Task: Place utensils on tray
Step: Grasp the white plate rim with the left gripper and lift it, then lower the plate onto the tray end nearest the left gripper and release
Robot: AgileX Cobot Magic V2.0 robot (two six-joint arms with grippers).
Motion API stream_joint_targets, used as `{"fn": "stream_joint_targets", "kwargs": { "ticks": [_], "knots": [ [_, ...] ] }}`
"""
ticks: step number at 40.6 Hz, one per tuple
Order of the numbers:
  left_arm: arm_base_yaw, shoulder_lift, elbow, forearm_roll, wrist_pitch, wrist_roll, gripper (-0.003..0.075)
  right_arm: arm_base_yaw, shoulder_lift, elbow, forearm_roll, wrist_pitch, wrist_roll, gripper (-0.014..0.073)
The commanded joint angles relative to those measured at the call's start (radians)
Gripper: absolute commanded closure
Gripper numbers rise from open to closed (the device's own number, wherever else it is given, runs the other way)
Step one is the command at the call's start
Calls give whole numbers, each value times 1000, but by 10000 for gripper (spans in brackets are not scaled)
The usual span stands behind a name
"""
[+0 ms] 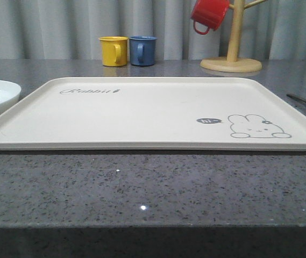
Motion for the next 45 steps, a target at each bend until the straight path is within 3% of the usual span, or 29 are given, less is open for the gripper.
{"fn": "stream_joint_targets", "kwargs": {
  "ticks": [1,11,19,37,45],
  "knots": [
    [2,-37,-32,-33,-21,1,738,0,10,-27,-2,-68,-3,223],
    [2,-99,-123,-74,81,7,738,0,10,-27,-2,-68,-3,223],
    [-31,-157,-207,-232,212,146,738,0,10,-27,-2,-68,-3,223],
    [-430,-55,-221,-183,206,161,738,0,10,-27,-2,-68,-3,223],
    [-504,50,-227,-183,111,161,738,0,10,-27,-2,-68,-3,223]
  ]
}}
